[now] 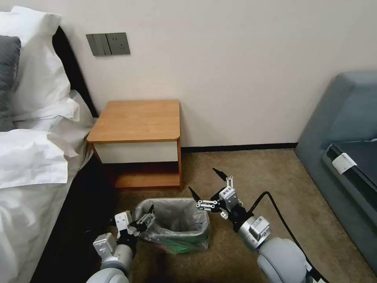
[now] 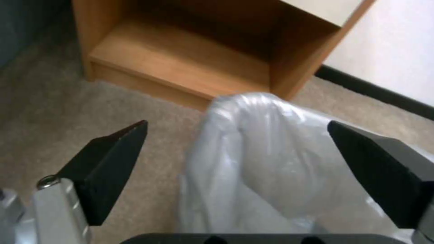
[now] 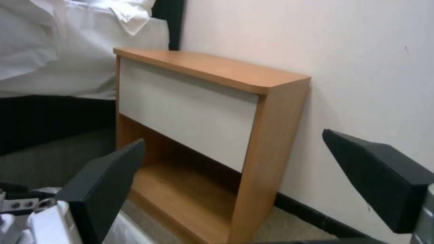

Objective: Pick up the garbage bag from the table and place it over the trash can.

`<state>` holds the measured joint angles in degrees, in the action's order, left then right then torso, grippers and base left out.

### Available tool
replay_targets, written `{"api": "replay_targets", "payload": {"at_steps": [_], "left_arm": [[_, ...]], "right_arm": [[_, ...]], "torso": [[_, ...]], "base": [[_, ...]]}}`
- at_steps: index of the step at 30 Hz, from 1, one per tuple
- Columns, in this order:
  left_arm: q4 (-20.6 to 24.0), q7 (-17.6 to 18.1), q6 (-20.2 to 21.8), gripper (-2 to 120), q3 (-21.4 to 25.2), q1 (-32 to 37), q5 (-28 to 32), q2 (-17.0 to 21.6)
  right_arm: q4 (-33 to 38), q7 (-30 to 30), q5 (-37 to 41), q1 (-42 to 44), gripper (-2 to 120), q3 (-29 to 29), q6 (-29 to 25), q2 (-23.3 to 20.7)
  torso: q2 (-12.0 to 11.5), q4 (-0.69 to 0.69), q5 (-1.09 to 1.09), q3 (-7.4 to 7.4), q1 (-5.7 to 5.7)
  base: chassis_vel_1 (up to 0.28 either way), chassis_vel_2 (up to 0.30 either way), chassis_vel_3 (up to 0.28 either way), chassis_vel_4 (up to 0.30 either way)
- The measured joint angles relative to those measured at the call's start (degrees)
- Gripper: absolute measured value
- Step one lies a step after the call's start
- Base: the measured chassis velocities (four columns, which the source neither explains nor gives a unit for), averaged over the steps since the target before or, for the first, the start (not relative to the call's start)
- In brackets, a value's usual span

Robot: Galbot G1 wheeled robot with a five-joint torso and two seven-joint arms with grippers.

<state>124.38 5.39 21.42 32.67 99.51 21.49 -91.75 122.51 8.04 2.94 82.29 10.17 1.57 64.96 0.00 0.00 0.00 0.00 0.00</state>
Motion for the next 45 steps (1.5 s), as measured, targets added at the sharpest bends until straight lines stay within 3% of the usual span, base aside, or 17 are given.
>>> {"api": "replay_targets", "payload": {"at_steps": [5,8,11,12,15,19,30,45], "left_arm": [[0.63,0.49,-3.28,100,0.23,0.49,-2.76,-0.31],[1.11,-1.16,-6.54,100,0.57,0.48,-4.41,-0.36],[-1.46,-6.62,-17.92,100,1.85,-0.62,-9.27,0.12],[-1.46,-6.62,-17.92,100,1.85,-0.62,-9.27,0.12],[-4.89,-10.5,-26.49,100,2.49,-1.56,-12.47,0.75],[-7.78,-11.55,-32.73,100,2.75,-1.76,-12.33,1.97],[-9.24,-12.75,-35.55,100,2.89,-1.86,-11.73,2.85],[-9.03,-12.75,-35.45,100,2.68,-1.79,-11.83,2.57]], "right_arm": [[-0.09,0.12,-0.19,-0.05,100,-0.27,0.03,0.31],[-0.14,-1.03,-0.19,-0.06,100,-0.51,0.03,0.6],[0.09,-9.5,-0.41,0.89,100,-2.09,2.58,2.58],[0.09,-9.5,-0.41,0.89,100,-2.09,2.58,2.58],[-0.67,-17.44,-2.27,3.14,100,-3.1,3.92,5.96],[-4.42,-22.78,-2.55,5.84,100,-2.18,-0.73,11.8],[-8.39,-22.36,-7.67,8.52,100,2.01,-7.87,18.34],[-8.24,-19.99,-8.19,8.93,100,3.17,-8.08,18.0]], "torso": [[0.0,0.0,0.0,0.0,0.0],[0.0,0.0,0.0,0.0,0.0],[0.0,0.01,0.0,0.0,0.0],[0.0,0.01,0.0,0.0,0.0],[0.0,-0.01,-0.01,0.0,0.0],[0.0,0.0,0.0,0.0,0.0],[0.0,0.0,-0.03,0.0,0.0],[0.0,0.0,0.0,0.0,0.0]], "base": [[0.0,0.0,0.0,0.0],[0.0,0.0,0.0,0.0],[0.0,0.0,0.0,0.0],[0.0,0.0,0.0,0.0],[0.0,0.0,0.0,0.0],[0.0,0.0,0.0,0.0],[0.0,0.0,0.0,0.0],[0.0,0.0,0.0,0.0]]}}
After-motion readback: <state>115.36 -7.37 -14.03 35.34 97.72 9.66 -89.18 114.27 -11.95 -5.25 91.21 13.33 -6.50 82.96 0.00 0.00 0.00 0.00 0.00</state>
